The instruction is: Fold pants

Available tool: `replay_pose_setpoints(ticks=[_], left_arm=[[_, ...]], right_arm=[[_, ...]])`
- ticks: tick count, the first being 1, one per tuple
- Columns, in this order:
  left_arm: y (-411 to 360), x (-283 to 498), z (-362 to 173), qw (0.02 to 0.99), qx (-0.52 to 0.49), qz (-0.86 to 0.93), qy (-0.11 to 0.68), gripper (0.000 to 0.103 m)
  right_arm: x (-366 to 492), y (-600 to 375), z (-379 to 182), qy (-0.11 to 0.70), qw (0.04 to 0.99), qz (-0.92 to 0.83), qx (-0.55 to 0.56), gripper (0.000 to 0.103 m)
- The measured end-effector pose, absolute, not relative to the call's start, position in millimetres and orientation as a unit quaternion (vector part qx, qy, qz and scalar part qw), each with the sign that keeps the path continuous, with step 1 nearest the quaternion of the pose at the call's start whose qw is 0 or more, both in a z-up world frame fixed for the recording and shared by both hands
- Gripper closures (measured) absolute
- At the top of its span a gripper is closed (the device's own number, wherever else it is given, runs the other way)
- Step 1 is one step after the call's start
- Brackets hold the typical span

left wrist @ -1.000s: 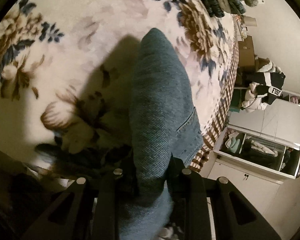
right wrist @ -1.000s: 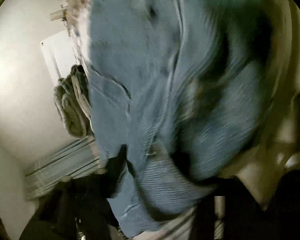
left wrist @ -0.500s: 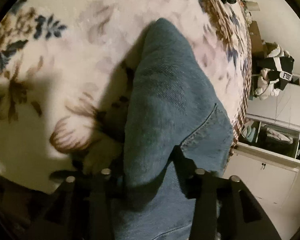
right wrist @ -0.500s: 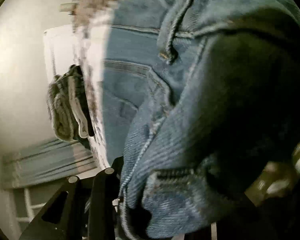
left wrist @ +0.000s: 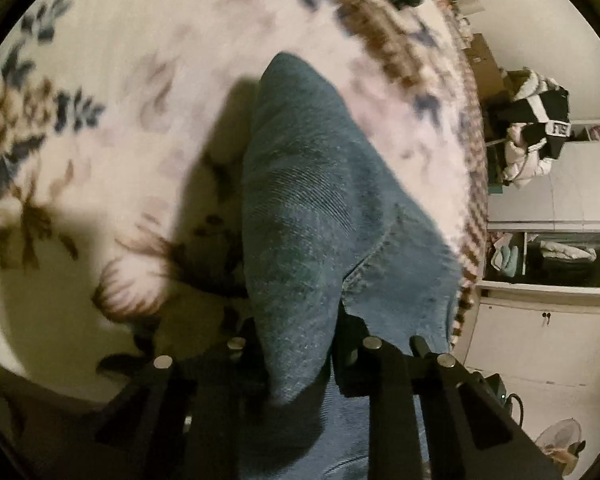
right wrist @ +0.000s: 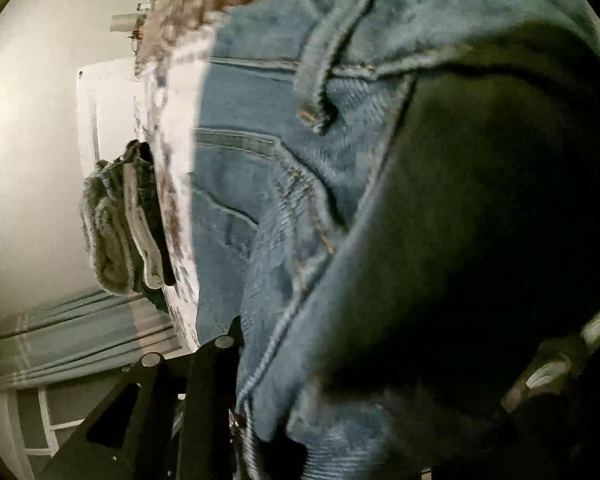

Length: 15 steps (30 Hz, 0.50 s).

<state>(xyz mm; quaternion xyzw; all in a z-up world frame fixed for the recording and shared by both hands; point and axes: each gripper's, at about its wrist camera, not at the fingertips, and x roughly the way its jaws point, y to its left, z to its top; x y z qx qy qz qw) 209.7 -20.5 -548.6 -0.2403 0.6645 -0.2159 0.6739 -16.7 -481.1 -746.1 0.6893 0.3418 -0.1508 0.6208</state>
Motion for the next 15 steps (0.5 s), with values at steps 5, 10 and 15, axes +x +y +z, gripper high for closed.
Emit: replay_pose_setpoints(ticks=[5, 10, 15], left_arm=[[-23.0, 213.2, -489.5, 0.691, -0.237, -0.226, 0.644, 0.086], [-23.5, 229.6, -426.8, 0.706, -0.231, -0.232, 0.628, 0.085], [-27.3, 261.3, -367.4, 0.723, -0.231, -0.238, 0.606, 0.085]], right_arm=[[-14.3, -492.0, -682.0, 0.347, 0.661, -0.140, 0.650, 0.077], [14.9, -502.8, -620.1, 0.352, 0.683, -0.108, 0.631, 0.078], [55.0, -508.5, -558.2, 0.339, 0.708, -0.088, 0.613, 0.078]])
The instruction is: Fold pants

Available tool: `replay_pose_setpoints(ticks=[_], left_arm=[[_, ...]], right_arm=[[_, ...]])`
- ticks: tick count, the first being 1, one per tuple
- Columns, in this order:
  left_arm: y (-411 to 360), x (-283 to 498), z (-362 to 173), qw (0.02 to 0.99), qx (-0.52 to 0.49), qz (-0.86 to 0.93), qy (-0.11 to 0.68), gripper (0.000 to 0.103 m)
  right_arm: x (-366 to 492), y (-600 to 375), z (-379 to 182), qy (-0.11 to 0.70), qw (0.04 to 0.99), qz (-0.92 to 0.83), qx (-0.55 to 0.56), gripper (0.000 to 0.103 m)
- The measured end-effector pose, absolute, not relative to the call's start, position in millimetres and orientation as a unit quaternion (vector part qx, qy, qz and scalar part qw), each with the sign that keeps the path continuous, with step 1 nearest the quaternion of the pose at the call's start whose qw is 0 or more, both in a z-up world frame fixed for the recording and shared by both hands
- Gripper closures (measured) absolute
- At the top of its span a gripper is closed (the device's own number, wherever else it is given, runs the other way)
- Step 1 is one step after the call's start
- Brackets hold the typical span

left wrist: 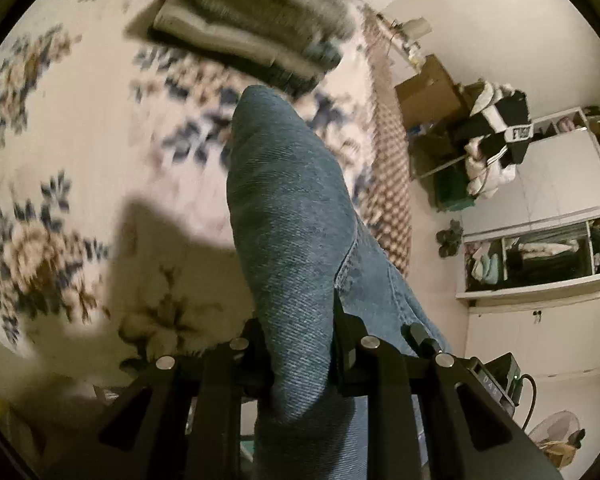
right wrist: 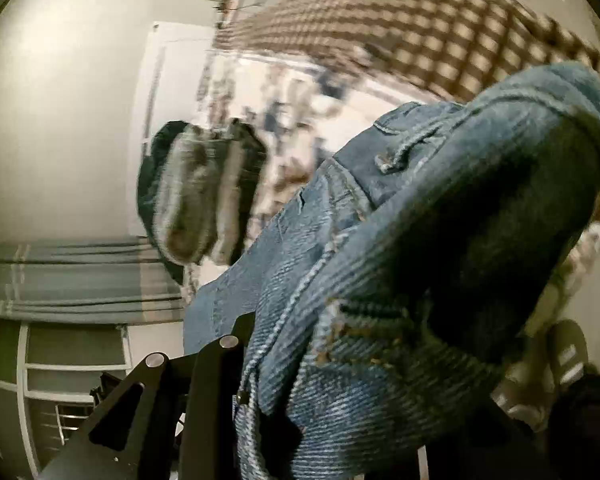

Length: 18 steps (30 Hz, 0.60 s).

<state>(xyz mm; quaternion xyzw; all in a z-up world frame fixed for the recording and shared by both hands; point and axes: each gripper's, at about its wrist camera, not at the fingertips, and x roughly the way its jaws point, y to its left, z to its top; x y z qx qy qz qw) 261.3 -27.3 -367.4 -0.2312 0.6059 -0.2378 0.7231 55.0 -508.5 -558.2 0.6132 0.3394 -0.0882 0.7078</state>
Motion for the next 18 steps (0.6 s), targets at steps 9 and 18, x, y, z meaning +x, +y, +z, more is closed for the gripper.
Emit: replay_pose_setpoints(ticks=[9, 18], left_arm=[[0.0, 411.8, -285.5, 0.751, -0.259, -0.252, 0.553, 0.085], [12.8, 640.8, -286.5, 0.771, -0.243, -0.279, 0.519, 0.085]], right_arm=[[221.6, -494.6, -457.7, 0.296, 0.753, -0.052, 0.585, 0.078], [456.0, -476.0, -431.9, 0.232, 0.786, -0.038, 0.572, 0.078]])
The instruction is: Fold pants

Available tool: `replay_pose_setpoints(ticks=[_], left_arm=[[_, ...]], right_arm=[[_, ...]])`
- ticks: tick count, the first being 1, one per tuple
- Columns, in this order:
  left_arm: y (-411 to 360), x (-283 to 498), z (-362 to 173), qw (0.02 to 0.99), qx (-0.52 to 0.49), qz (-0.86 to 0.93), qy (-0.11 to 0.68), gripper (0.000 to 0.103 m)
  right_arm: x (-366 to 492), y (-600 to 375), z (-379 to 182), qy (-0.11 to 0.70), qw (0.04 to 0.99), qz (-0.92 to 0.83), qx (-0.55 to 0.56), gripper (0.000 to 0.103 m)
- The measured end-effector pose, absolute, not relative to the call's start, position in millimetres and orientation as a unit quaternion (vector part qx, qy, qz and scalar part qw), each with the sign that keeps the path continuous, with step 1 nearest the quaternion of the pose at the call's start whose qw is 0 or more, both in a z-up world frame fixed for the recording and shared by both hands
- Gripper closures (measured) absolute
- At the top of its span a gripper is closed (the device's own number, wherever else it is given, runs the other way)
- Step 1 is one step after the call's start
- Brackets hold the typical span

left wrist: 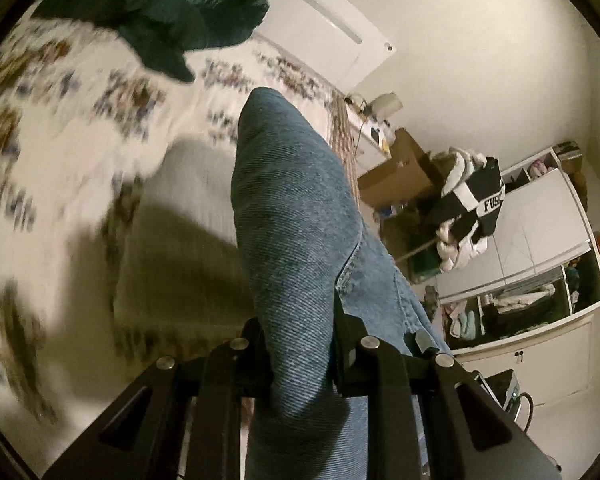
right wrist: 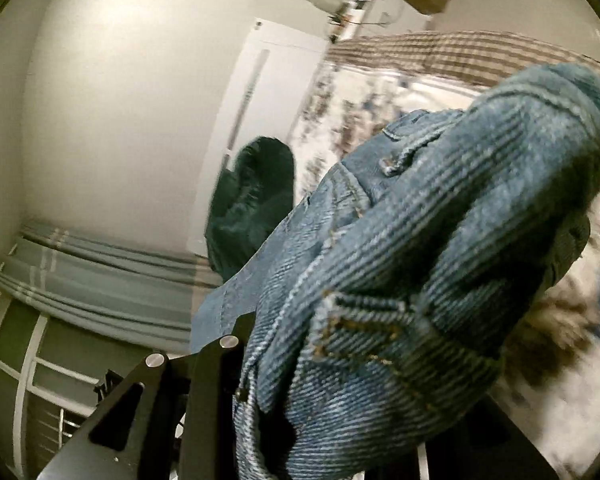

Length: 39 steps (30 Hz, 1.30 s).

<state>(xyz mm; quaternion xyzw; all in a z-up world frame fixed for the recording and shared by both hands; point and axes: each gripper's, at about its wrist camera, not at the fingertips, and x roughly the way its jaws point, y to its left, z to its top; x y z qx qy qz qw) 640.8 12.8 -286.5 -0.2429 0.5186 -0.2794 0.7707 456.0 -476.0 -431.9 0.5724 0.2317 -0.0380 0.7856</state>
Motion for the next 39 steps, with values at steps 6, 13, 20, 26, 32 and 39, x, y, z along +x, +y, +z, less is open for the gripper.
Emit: replay_pose_setpoints(ticks=[6, 13, 20, 26, 32, 39], left_arm=[[16.3, 755.3, -347.3, 0.757, -0.212, -0.278, 0.551, 0.085], [46.0, 783.5, -433.8, 0.731, -0.210, -0.250, 0.599, 0.084], [50.9, 777.1, -426.1, 0.731, -0.216, -0.265, 0.591, 0.084], [46.4, 766.0, -421.0, 0.730, -0.206, -0.269, 0.593, 0.084], [44.0, 750.6, -404.5, 0.750, -0.176, -0.240, 0.591, 0.079], [32.3, 706.8, -362.9, 0.802, -0.079, -0.188, 0.561, 0.063]], right_arm=[[579.2, -473.4, -490.1, 0.245, 0.786, -0.069, 0.563, 0.078], [612.5, -461.1, -569.2, 0.345, 0.743, -0.051, 0.571, 0.070], [554.5, -477.8, -565.6, 0.315, 0.710, -0.053, 0.628, 0.065], [516.4, -467.3, -541.6, 0.321, 0.743, -0.103, 0.578, 0.071], [524.5, -471.1, -530.8, 0.386, 0.746, -0.099, 0.534, 0.051], [503.8, -464.5, -487.2, 0.421, 0.772, -0.126, 0.458, 0.015]])
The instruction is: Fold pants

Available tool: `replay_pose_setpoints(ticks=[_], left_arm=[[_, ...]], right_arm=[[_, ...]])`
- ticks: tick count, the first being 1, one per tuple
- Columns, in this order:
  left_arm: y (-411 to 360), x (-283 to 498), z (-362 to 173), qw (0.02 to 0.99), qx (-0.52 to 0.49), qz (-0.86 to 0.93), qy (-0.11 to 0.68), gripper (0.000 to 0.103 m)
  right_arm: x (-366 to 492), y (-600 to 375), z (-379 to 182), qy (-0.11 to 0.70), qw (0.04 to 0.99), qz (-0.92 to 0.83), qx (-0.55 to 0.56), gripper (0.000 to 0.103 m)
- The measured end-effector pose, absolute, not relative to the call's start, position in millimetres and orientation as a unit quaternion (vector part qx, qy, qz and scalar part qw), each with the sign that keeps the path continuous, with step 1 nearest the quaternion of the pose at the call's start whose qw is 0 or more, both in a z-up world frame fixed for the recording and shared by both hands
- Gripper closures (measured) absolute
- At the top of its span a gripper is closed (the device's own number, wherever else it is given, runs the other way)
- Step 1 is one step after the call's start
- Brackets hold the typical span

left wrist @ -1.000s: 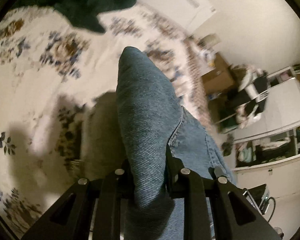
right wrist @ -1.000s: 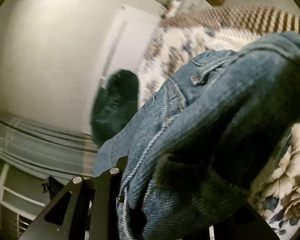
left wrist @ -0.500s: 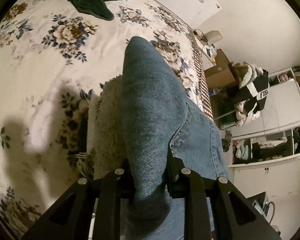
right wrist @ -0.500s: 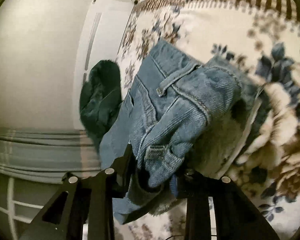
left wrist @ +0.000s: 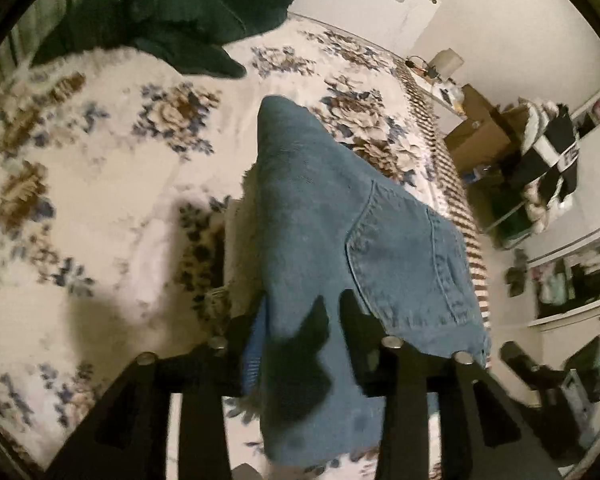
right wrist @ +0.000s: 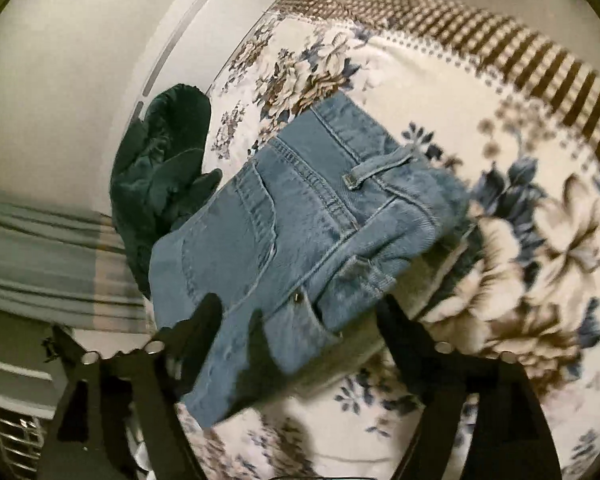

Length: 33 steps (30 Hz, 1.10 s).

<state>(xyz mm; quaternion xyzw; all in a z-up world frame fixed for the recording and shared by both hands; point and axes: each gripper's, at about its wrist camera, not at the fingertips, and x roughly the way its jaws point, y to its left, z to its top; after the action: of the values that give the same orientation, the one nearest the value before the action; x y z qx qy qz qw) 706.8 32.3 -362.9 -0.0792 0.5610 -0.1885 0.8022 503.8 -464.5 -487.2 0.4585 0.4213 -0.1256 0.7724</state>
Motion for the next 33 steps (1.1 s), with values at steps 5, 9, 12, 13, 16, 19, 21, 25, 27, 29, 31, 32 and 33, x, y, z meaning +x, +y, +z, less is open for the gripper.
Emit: replay_pose_setpoints(ticks=[5, 9, 12, 13, 16, 19, 21, 25, 27, 29, 31, 32, 33], left_arm=[[23.9, 665.7, -326.8, 0.830, -0.026, -0.167, 0.531, 0.016], [18.8, 629.4, -297.4, 0.854, 0.014, -0.137, 0.502, 0.012], [18.3, 599.3, -274.4, 0.866, 0.028, -0.120, 0.484, 0.012], [18.3, 586.3, -264.7, 0.870, 0.033, -0.113, 0.478, 0.012], [16.7, 556.0, -241.1, 0.879, 0.042, -0.104, 0.463, 0.012], [16.1, 525.3, -217.2, 0.889, 0.049, -0.097, 0.445, 0.012], [15.1, 504.1, -201.1, 0.896, 0.053, -0.089, 0.432, 0.012], [15.3, 459.5, -168.2, 0.908, 0.050, -0.077, 0.409, 0.012], [17.1, 434.7, -151.0, 0.914, 0.044, -0.072, 0.398, 0.012], [19.5, 415.8, -139.4, 0.917, 0.037, -0.068, 0.391, 0.012], [24.2, 395.3, -126.1, 0.921, 0.027, -0.064, 0.384, 0.012], [26.3, 387.4, -120.1, 0.922, 0.024, -0.061, 0.381, 0.012], [28.0, 379.2, -114.7, 0.924, 0.022, -0.059, 0.378, 0.012]], right_arm=[[483.2, -441.6, -431.1, 0.457, 0.817, -0.179, 0.302, 0.001], [459.3, -427.1, -389.5, 0.459, 0.841, -0.218, 0.187, 0.001], [433.7, -418.4, -357.4, 0.449, 0.855, -0.221, 0.140, 0.000], [422.9, -415.3, -346.1, 0.446, 0.858, -0.219, 0.129, 0.000], [394.0, -405.7, -314.5, 0.436, 0.868, -0.210, 0.109, 0.000], [364.4, -398.3, -287.5, 0.426, 0.877, -0.196, 0.101, 0.000], [341.7, -393.0, -267.5, 0.416, 0.885, -0.186, 0.094, 0.000], [301.6, -382.0, -229.4, 0.399, 0.897, -0.165, 0.091, 0.000], [279.9, -376.6, -210.3, 0.390, 0.903, -0.157, 0.087, 0.000], [255.8, -370.9, -190.5, 0.380, 0.909, -0.149, 0.084, 0.000], [230.8, -364.1, -171.5, 0.371, 0.915, -0.142, 0.079, 0.000], [219.9, -360.4, -162.9, 0.367, 0.917, -0.137, 0.077, 0.000], [208.2, -356.5, -153.7, 0.364, 0.919, -0.133, 0.075, 0.000]])
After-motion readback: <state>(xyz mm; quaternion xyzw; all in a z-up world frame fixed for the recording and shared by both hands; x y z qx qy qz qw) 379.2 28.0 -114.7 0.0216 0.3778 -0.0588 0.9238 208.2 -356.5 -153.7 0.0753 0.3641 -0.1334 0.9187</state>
